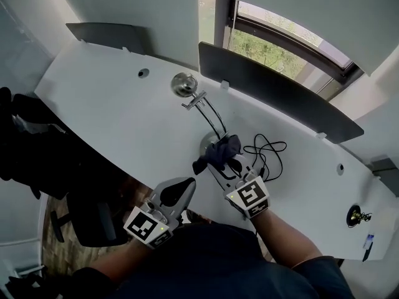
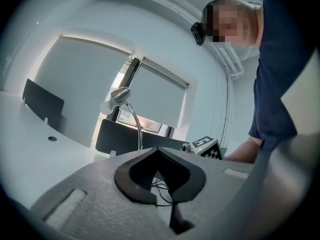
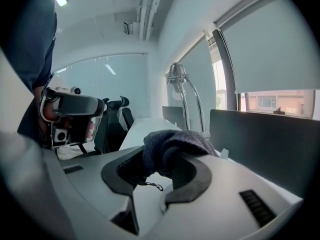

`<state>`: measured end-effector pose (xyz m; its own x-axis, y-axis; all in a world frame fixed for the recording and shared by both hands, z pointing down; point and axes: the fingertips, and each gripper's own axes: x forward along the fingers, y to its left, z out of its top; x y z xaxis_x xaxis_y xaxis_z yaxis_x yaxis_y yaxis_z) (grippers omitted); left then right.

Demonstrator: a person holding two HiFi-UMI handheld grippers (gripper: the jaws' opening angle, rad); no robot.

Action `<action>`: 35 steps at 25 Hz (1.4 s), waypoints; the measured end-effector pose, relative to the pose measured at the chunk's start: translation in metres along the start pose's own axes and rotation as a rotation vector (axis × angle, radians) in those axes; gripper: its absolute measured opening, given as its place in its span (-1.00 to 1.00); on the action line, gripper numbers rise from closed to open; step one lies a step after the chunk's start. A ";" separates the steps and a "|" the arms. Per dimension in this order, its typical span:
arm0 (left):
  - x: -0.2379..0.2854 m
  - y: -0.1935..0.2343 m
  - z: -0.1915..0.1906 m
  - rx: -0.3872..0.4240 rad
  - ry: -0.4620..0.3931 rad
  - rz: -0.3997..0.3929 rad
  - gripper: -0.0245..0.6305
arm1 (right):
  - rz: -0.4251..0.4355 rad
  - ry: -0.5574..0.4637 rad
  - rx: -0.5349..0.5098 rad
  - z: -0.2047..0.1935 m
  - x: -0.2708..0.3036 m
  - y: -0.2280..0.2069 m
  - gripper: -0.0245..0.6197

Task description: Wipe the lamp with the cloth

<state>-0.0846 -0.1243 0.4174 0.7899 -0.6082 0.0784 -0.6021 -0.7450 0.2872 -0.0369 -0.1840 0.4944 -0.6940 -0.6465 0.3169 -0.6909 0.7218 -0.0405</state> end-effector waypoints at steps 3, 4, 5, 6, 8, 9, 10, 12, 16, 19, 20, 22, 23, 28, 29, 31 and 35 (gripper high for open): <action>0.002 0.007 -0.003 -0.016 0.021 0.034 -0.92 | 0.023 0.023 0.005 -0.012 0.014 -0.004 -0.52; 0.002 0.008 -0.004 -0.022 0.021 0.040 -0.91 | 0.029 0.031 0.010 -0.017 0.018 -0.005 -0.52; 0.003 0.009 -0.005 -0.028 0.020 0.043 -0.91 | 0.034 0.038 0.016 -0.021 0.022 -0.007 -0.52; 0.003 0.010 -0.006 -0.031 0.020 0.047 -0.92 | 0.038 0.043 0.023 -0.026 0.025 -0.008 -0.52; 0.003 0.013 -0.010 -0.029 0.028 0.056 -0.92 | 0.050 0.050 0.033 -0.034 0.032 -0.009 -0.52; 0.002 0.015 -0.012 -0.024 0.037 0.065 -0.92 | 0.057 0.055 0.037 -0.038 0.035 -0.009 -0.52; 0.002 0.018 -0.014 -0.019 0.048 0.076 -0.92 | 0.064 0.059 0.040 -0.042 0.039 -0.009 -0.52; 0.001 0.022 -0.015 -0.024 0.054 0.095 -0.92 | 0.079 0.070 0.046 -0.050 0.044 -0.007 -0.52; 0.002 0.024 -0.016 -0.046 0.041 0.106 -0.92 | 0.097 0.096 0.060 -0.068 0.056 -0.006 -0.52; -0.002 0.026 -0.022 -0.041 0.071 0.125 -0.91 | 0.098 0.121 0.078 -0.081 0.067 -0.004 -0.52; -0.004 0.027 -0.023 -0.040 0.079 0.133 -0.91 | 0.095 0.130 0.086 -0.084 0.071 -0.003 -0.52; -0.008 0.030 -0.026 -0.047 0.084 0.148 -0.92 | 0.088 0.140 0.103 -0.091 0.079 -0.001 -0.52; -0.010 0.031 -0.026 -0.050 0.084 0.154 -0.92 | 0.085 0.142 0.110 -0.093 0.084 -0.001 -0.52; -0.015 0.035 -0.025 -0.043 0.094 0.171 -0.92 | 0.069 0.153 0.120 -0.100 0.104 0.004 -0.52; -0.016 0.036 -0.026 -0.040 0.099 0.175 -0.92 | 0.068 0.155 0.123 -0.102 0.107 0.004 -0.52; -0.018 0.037 -0.029 -0.032 0.117 0.186 -0.91 | 0.069 0.159 0.130 -0.105 0.114 0.006 -0.52; -0.022 0.036 -0.032 -0.032 0.128 0.197 -0.92 | 0.079 0.182 0.146 -0.112 0.125 0.009 -0.51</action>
<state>-0.1198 -0.1289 0.4562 0.6671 -0.6996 0.2560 -0.7437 -0.6050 0.2845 -0.1069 -0.2308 0.6400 -0.7084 -0.5249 0.4719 -0.6669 0.7167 -0.2039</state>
